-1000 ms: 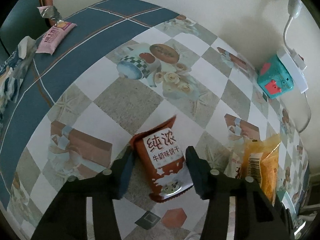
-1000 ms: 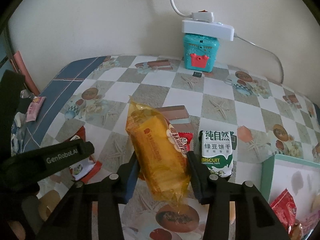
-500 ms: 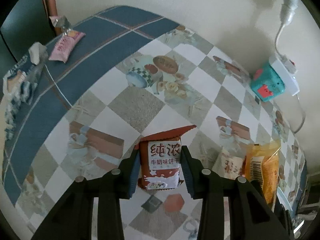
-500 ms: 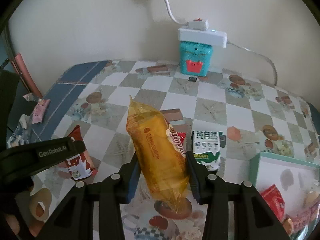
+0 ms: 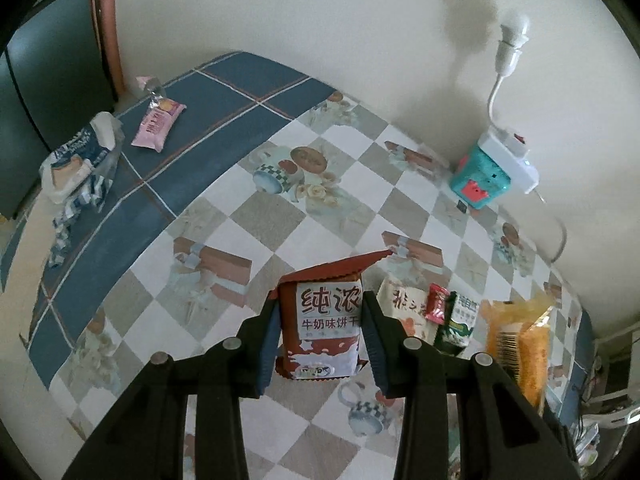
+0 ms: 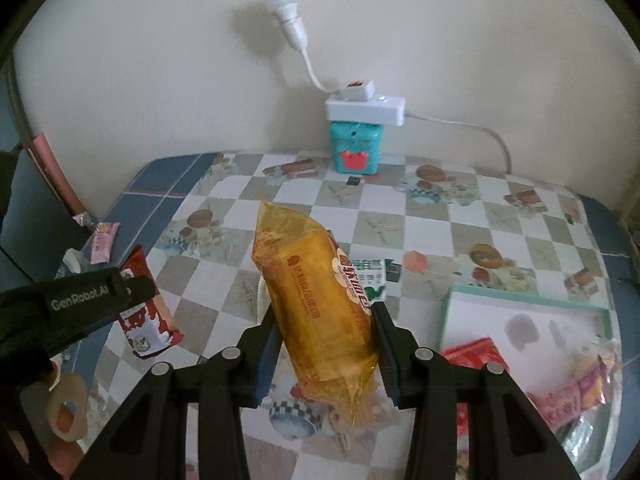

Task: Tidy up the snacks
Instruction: 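Carry the biscuit box and yellow cake over the white tray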

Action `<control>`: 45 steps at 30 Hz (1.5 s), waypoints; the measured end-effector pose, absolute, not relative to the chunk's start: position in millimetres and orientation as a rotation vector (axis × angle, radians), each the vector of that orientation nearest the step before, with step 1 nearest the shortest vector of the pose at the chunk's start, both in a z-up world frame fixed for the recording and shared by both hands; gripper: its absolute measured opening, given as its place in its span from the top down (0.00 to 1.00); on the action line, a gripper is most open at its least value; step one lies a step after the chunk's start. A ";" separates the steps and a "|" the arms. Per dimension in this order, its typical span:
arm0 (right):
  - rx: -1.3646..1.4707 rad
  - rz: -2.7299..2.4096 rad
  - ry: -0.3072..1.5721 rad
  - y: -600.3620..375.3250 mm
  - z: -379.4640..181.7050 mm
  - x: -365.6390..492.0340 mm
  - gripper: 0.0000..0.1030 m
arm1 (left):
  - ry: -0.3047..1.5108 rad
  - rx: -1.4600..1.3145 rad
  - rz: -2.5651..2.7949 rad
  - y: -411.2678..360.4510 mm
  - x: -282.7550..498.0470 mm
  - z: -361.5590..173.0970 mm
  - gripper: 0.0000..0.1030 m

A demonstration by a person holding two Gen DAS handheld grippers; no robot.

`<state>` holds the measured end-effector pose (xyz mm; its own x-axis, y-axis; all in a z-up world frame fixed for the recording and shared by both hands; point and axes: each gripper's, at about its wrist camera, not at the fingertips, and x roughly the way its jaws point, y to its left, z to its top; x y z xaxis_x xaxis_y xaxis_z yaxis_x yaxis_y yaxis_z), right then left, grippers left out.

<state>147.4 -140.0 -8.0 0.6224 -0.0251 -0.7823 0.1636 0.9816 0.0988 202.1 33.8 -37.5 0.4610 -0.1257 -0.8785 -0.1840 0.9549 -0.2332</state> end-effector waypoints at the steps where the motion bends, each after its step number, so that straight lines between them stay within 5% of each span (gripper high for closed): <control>1: 0.177 -0.112 0.890 -142.8 -4.8 143.6 0.56 | 1.092 -0.311 0.036 32.7 199.9 -35.3 0.61; 45: 0.442 -0.378 0.900 -295.1 -0.6 27.0 0.55 | 1.073 -0.093 -0.225 -107.3 106.6 -7.7 0.61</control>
<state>27.0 -295.1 -0.6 0.5676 -0.1293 -0.8131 0.4906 0.8462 0.2079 106.6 -107.3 -7.7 0.4574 -0.2277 -0.8596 0.1374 0.9731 -0.1847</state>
